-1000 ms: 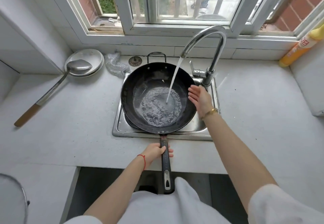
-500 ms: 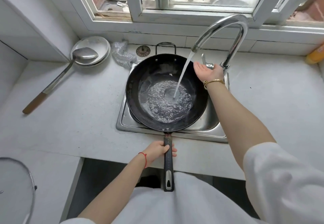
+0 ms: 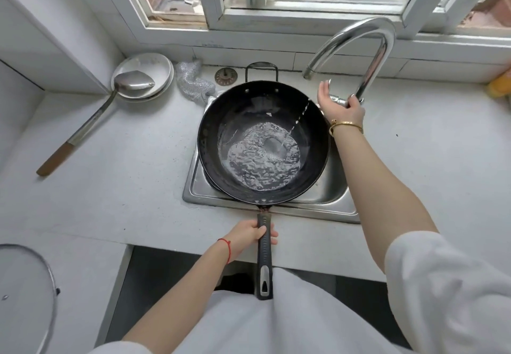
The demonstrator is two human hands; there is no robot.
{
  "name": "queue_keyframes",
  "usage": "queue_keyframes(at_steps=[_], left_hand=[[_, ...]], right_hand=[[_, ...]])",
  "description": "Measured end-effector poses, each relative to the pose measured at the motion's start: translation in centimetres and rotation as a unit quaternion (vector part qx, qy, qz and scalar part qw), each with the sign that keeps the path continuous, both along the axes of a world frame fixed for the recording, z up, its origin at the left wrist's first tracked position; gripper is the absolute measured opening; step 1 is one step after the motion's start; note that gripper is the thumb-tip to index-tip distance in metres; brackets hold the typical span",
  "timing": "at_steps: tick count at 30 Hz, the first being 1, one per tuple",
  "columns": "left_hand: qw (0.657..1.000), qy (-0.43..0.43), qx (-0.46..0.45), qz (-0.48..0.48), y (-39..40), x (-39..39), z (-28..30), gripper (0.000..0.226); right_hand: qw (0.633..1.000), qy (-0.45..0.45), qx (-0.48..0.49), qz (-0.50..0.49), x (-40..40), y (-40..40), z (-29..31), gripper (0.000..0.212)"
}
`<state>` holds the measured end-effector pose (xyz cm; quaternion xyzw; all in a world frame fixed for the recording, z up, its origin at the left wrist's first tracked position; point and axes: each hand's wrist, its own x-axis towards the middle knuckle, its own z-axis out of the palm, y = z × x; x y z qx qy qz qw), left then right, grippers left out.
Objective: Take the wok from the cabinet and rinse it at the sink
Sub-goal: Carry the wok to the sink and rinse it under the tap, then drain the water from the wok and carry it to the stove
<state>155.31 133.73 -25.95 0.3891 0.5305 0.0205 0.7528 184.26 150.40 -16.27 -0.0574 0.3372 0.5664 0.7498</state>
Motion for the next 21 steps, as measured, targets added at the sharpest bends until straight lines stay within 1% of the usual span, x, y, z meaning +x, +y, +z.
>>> queue_keyframes(at_steps=[2,4,5,6,7,8,9,10,12,13,14,15,16,17,18,19,21], left_hand=[[1.0,0.001,0.0,0.0,0.0,0.1,-0.1,0.031],[1.0,0.003,0.0,0.004,-0.1,0.2,0.0,0.03],[1.0,0.002,-0.001,0.008,-0.1,0.2,0.0,0.03],[1.0,0.001,-0.001,0.01,-0.1,0.2,-0.1,0.03],[1.0,-0.002,-0.003,0.014,-0.1,0.2,-0.2,0.029],[1.0,-0.006,-0.006,0.02,-0.2,0.2,-0.4,0.029],[0.999,-0.007,-0.012,0.03,-0.2,0.3,-0.5,0.03],[0.999,-0.008,-0.019,0.042,-0.2,0.3,-0.6,0.03],[0.997,-0.021,-0.034,0.071,-0.3,0.4,-0.5,0.028],[0.995,-0.031,-0.042,0.082,-0.4,0.5,-0.3,0.026],[0.994,-0.037,-0.05,0.092,-0.5,0.5,-0.1,0.023],[0.993,-0.036,-0.056,0.096,-0.4,0.4,0.1,0.021],[0.993,-0.029,-0.057,0.095,-0.4,0.4,0.3,0.021],[0.995,-0.014,-0.053,0.089,-0.4,0.3,0.5,0.023],[0.995,-0.005,-0.051,0.084,-0.5,0.3,0.7,0.024],[0.995,0.0,-0.054,0.084,-0.5,0.3,0.9,0.024],[0.993,0.003,-0.065,0.094,-0.6,0.4,1.1,0.023]], right_hand=[[0.997,-0.052,-0.026,0.048,0.5,-0.5,0.1,0.049],[0.979,-0.15,-0.072,0.115,0.6,-1.2,0.2,0.058],[0.959,-0.214,-0.101,0.159,0.5,-1.9,0.3,0.057],[0.925,-0.288,-0.126,0.212,0.0,-2.8,0.4,0.053],[0.874,-0.373,-0.157,0.269,-0.7,-4.0,0.2,0.044],[0.806,-0.459,-0.193,0.32,-1.7,-5.3,0.1,0.036],[0.725,-0.54,-0.225,0.364,-3.0,-6.8,-0.1,0.031],[0.639,-0.609,-0.245,0.402,-4.4,-8.5,-0.5,0.03],[0.444,-0.725,-0.243,0.467,-7.1,-12.2,-1.5,0.029],[0.348,-0.758,-0.217,0.507,-8.4,-14.0,-2.1,0.03],[0.273,-0.763,-0.184,0.557,-9.7,-15.7,-2.7,0.032],[0.225,-0.744,-0.149,0.612,-11.0,-17.4,-2.9,0.036],[0.195,-0.716,-0.118,0.659,-12.3,-18.8,-3.2,0.04],[0.18,-0.692,-0.093,0.693,-13.4,-20.0,-3.3,0.041],[0.178,-0.676,-0.077,0.711,-14.5,-21.0,-3.2,0.036],[0.185,-0.671,-0.072,0.715,-15.5,-21.8,-3.1,0.031],[0.211,-0.693,-0.083,0.685,-17.3,-23.0,-4.0,0.021]])
